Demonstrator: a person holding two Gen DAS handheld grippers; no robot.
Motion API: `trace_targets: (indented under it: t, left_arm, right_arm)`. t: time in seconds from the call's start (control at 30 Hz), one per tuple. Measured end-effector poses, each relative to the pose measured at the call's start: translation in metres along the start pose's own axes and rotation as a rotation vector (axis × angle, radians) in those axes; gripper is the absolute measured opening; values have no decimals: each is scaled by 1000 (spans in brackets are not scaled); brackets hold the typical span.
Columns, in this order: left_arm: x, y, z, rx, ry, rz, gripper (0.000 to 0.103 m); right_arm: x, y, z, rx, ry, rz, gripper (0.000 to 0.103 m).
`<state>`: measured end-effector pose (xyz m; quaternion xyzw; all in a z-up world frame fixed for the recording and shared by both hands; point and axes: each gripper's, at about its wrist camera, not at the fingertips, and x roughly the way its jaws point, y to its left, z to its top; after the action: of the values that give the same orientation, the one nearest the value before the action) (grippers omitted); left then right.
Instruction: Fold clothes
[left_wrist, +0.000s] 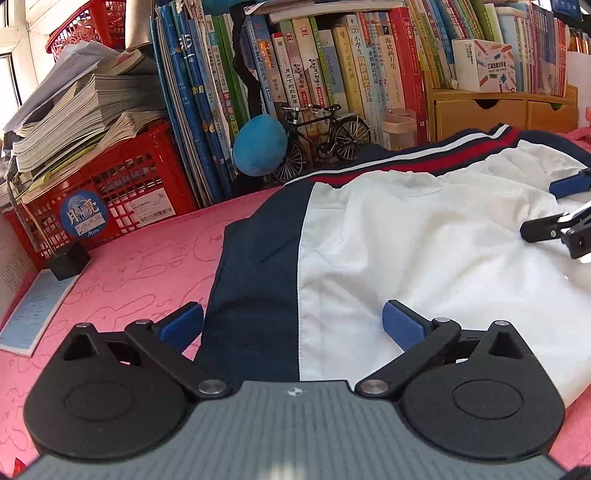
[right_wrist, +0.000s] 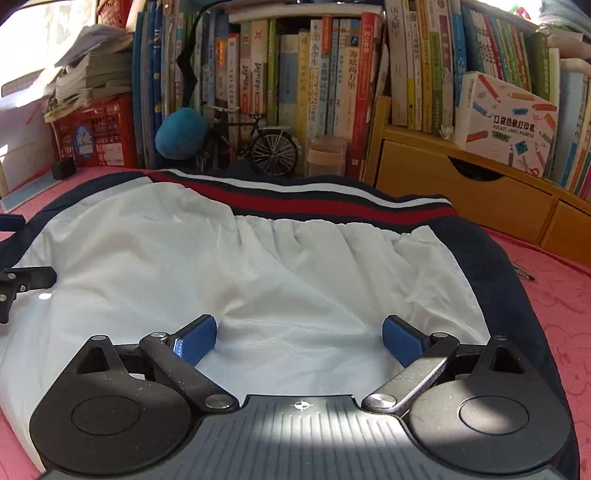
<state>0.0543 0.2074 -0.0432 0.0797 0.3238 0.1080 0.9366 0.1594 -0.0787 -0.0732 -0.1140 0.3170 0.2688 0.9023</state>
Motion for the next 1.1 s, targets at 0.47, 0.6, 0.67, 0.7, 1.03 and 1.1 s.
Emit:
trace_targets:
  t: [0.47, 0.6, 0.67, 0.7, 1.03, 1.1]
  left_arm:
    - [-47, 11, 12, -55, -66, -137, 102]
    - [-28, -32, 38, -2, -24, -270, 102]
    - [-11, -57, 48, 47, 8, -289, 102]
    - [1, -75, 53, 85, 31, -286, 102]
    - [96, -109, 102, 94, 107, -175, 103]
    - [112, -106, 111, 65, 107, -165, 103]
  right_arm:
    - [-94, -2, -17, -31, -111, -136, 103]
    - [-86, 54, -16, -117, -54, -61, 103]
    - [-76, 62, -19, -96, -3, -43, 103]
    - [-70, 62, -22, -71, 25, -48, 103]
    - [-66, 42, -34, 42, 8, 41, 103]
    - [-67, 42, -35, 42, 7, 41, 103]
